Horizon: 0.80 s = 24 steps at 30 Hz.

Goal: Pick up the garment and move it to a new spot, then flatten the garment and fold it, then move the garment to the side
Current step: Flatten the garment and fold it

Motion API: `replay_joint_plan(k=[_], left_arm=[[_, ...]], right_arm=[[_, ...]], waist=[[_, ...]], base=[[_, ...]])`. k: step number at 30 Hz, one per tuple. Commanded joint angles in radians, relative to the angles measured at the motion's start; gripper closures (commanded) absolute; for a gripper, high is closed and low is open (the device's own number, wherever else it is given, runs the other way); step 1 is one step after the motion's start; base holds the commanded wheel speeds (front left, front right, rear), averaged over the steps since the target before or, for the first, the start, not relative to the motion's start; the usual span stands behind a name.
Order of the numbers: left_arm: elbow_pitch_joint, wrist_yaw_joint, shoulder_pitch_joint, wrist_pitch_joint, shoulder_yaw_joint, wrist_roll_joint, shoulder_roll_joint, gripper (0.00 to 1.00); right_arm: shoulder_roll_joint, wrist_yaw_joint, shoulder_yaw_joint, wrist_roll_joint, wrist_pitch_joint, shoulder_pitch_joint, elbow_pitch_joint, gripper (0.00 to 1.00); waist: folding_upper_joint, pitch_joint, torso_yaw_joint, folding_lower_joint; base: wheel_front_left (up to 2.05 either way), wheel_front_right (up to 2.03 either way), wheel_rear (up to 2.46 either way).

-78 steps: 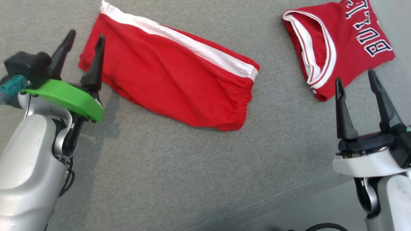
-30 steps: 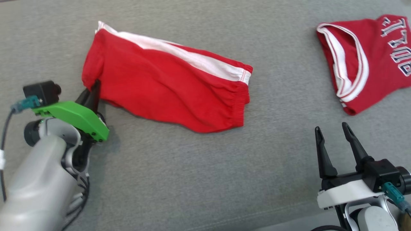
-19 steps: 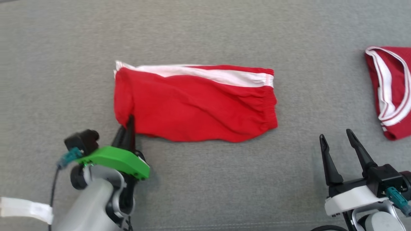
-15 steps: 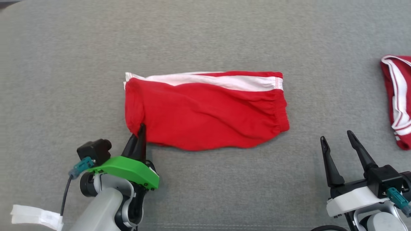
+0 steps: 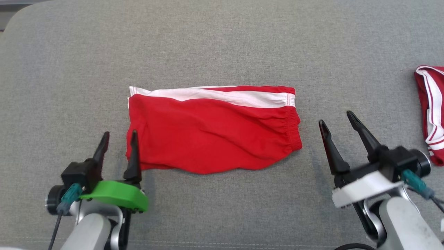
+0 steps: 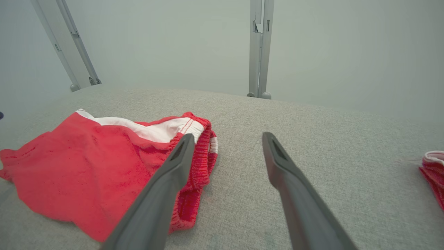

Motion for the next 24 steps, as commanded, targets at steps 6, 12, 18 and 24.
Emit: replay_joint_plan(k=[6, 12, 18, 24], left_arm=[[-0.108, 0.006, 0.118, -0.002, 0.138, 0.203, -0.015, 0.00], [-0.109, -0.048, 0.155, -0.002, 0.213, 0.283, -0.097, 0.00], [-0.099, -0.098, 0.189, -0.002, 0.304, 0.344, -0.148, 0.00], [-0.093, -0.140, 0.206, -0.002, 0.374, 0.390, -0.183, 0.00]], right_arm=[[-0.086, -0.002, 0.114, 0.177, 0.166, -0.166, 0.050, 0.00], [-0.136, -0.002, 0.145, 0.277, 0.232, -0.251, 0.126, 0.00], [-0.142, -0.001, 0.159, 0.349, 0.223, -0.267, 0.141, 0.00], [-0.154, -0.001, 0.189, 0.385, 0.288, -0.228, 0.164, 0.00]], waist=[[0.0000, 0.025, 0.015, 0.0000], [0.0000, 0.051, 0.074, 0.0000], [0.0000, 0.047, 0.097, 0.0000], [0.0000, 0.047, 0.090, 0.0000]], base=[[0.00, 0.00, 0.00], [0.00, 0.00, 0.00], [0.00, 0.00, 0.00], [0.00, 0.00, 0.00]])
